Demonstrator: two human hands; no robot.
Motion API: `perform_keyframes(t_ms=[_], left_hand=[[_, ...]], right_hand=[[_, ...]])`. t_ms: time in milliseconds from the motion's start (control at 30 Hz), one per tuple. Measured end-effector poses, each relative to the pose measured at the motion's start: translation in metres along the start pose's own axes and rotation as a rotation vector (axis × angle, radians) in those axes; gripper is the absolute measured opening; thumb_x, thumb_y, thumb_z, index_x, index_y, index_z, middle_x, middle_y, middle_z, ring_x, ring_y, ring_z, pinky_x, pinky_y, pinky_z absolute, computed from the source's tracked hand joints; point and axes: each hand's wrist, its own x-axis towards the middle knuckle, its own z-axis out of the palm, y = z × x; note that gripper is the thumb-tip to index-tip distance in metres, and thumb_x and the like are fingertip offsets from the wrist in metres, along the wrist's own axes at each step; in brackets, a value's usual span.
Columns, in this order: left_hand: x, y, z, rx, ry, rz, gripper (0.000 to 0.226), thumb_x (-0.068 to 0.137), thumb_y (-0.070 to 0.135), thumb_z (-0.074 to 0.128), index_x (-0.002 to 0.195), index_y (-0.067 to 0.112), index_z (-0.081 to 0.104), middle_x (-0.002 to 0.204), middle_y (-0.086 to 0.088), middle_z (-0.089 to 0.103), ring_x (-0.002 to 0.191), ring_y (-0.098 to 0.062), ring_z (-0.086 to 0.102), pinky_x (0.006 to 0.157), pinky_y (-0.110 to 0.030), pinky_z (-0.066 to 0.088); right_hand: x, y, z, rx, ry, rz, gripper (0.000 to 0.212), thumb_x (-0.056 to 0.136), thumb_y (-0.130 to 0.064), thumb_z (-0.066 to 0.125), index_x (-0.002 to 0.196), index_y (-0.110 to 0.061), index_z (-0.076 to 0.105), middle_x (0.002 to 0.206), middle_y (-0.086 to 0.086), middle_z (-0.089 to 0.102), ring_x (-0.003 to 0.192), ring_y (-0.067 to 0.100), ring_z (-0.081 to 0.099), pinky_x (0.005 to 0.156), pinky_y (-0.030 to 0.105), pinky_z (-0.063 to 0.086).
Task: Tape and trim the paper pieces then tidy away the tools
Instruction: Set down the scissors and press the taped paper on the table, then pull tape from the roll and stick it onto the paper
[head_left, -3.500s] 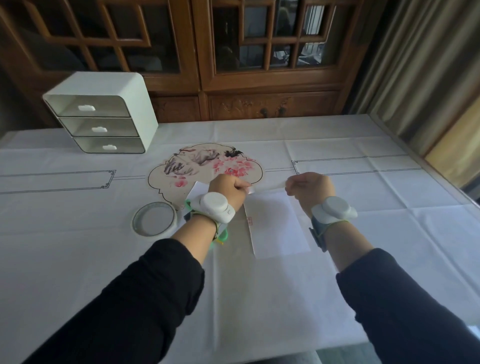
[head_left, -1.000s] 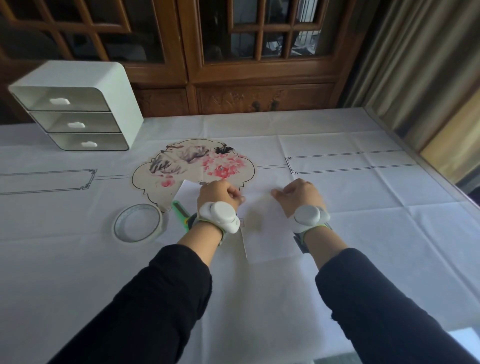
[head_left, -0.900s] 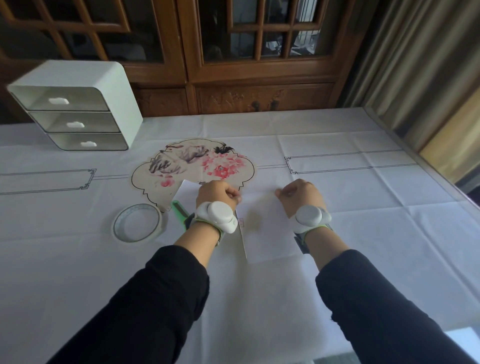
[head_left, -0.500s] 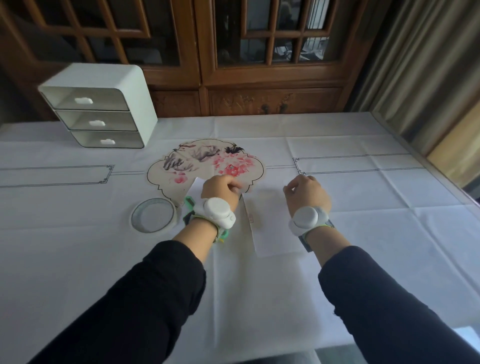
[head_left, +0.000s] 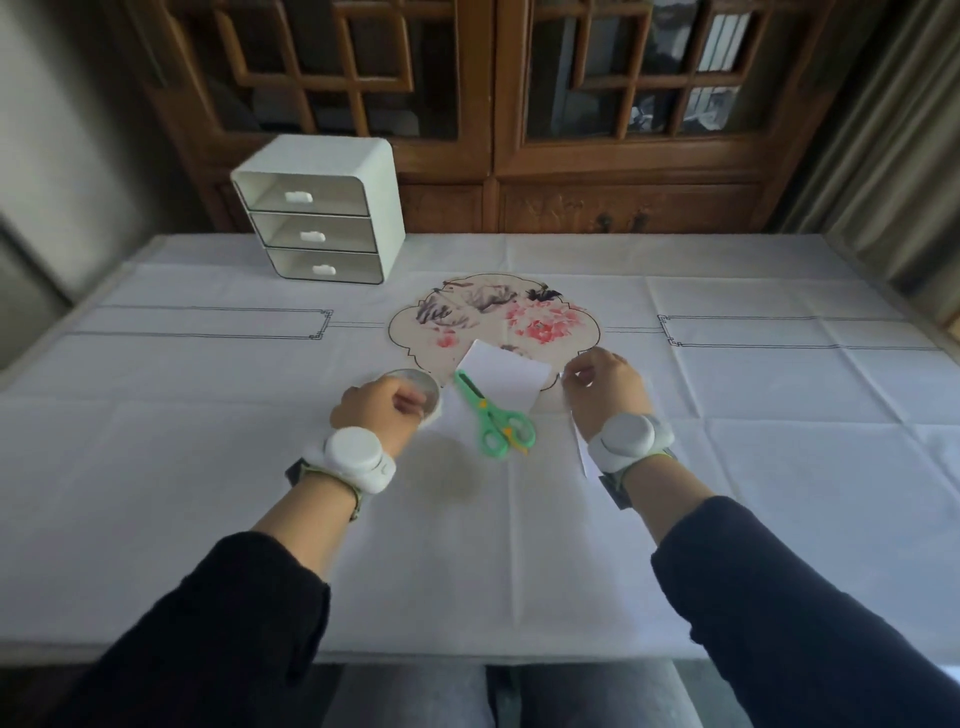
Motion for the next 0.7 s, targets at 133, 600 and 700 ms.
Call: perform_keyframes(t_ms=[133,600,700], left_hand=[[-0.009,-0.007,-0.002,-0.039,-0.038,0.032,0.011,0.072,0.013,0.067,0.08,0.022,0.07,0.088,-0.003,0.074,0.092,-0.025,0.067,0.087,-0.035,0.052],[-0.034,0.029,-0.011,-0.377,0.047,0.277,0.025,0.078,0.0,0.065,0.101,0.01,0.07,0.088,0.001,0.064,0.079,-0.015,0.055,0.068,-0.002,0.037],[-0.036,0.032,-0.008,-0.397,0.046,0.275,0.023,0.079,0.002,0.065,0.1,0.012,0.069,0.086,0.003,0.065,0.079,-0.014,0.057,0.067,0.002,0.037]], right_hand=[[-0.014,-0.01,0.008,-0.011,-0.032,-0.038,0.019,0.089,-0.015,0.047,0.098,-0.018,0.064,0.11,0.004,0.06,0.09,0.026,0.059,0.069,0.028,0.044],[-0.047,-0.062,0.019,0.185,-0.125,-0.314,0.024,0.092,-0.022,0.057,0.114,-0.021,0.067,0.102,-0.005,0.061,0.078,0.011,0.055,0.075,0.017,0.039],[-0.05,-0.061,0.015,0.249,-0.073,-0.261,0.015,0.088,-0.019,0.06,0.096,-0.025,0.071,0.087,-0.008,0.066,0.07,0.007,0.059,0.071,0.019,0.044]])
